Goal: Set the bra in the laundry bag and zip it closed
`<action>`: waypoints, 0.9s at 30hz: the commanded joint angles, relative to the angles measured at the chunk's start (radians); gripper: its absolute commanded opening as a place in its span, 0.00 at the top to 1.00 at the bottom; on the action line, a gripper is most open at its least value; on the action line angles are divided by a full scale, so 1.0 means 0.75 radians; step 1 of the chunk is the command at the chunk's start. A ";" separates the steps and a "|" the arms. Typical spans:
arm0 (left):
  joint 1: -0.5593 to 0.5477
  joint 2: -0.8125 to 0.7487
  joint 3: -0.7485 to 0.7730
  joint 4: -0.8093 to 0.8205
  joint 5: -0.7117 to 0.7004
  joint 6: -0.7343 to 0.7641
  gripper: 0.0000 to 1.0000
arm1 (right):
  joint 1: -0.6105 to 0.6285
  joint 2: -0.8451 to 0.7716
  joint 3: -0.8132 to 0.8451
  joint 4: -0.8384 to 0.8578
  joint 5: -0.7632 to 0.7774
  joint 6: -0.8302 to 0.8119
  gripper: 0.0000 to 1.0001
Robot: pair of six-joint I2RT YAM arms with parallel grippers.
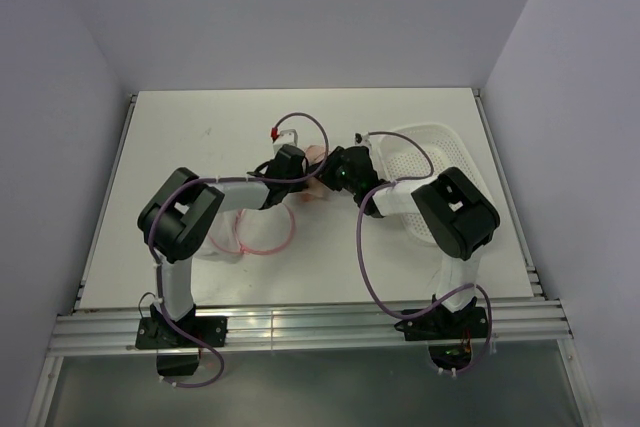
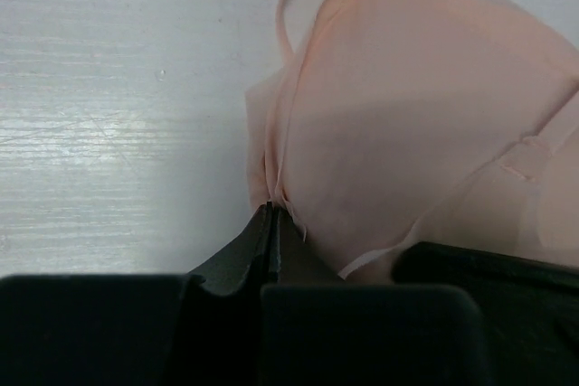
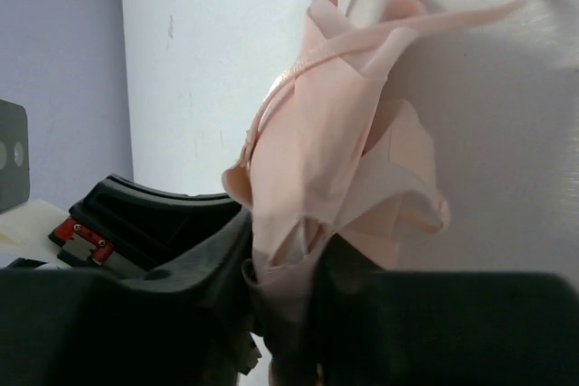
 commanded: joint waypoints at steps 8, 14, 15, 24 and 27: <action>-0.023 -0.126 0.032 -0.246 -0.040 -0.006 0.95 | -0.007 -0.002 0.029 -0.017 0.019 -0.028 0.91; -0.033 -0.310 0.184 -0.561 -0.271 -0.029 0.59 | -0.022 -0.094 -0.006 -0.041 0.019 -0.042 0.95; -0.035 -0.369 0.220 -0.598 -0.322 -0.021 0.57 | -0.024 -0.105 -0.008 -0.045 0.011 -0.044 0.95; -0.060 -0.543 0.444 -1.469 -0.780 0.021 0.49 | -0.034 -0.323 -0.057 -0.160 -0.148 -0.065 0.99; -0.060 -0.596 0.372 -1.639 -0.821 -0.063 0.48 | -0.030 -0.405 -0.086 -0.192 -0.198 -0.063 0.99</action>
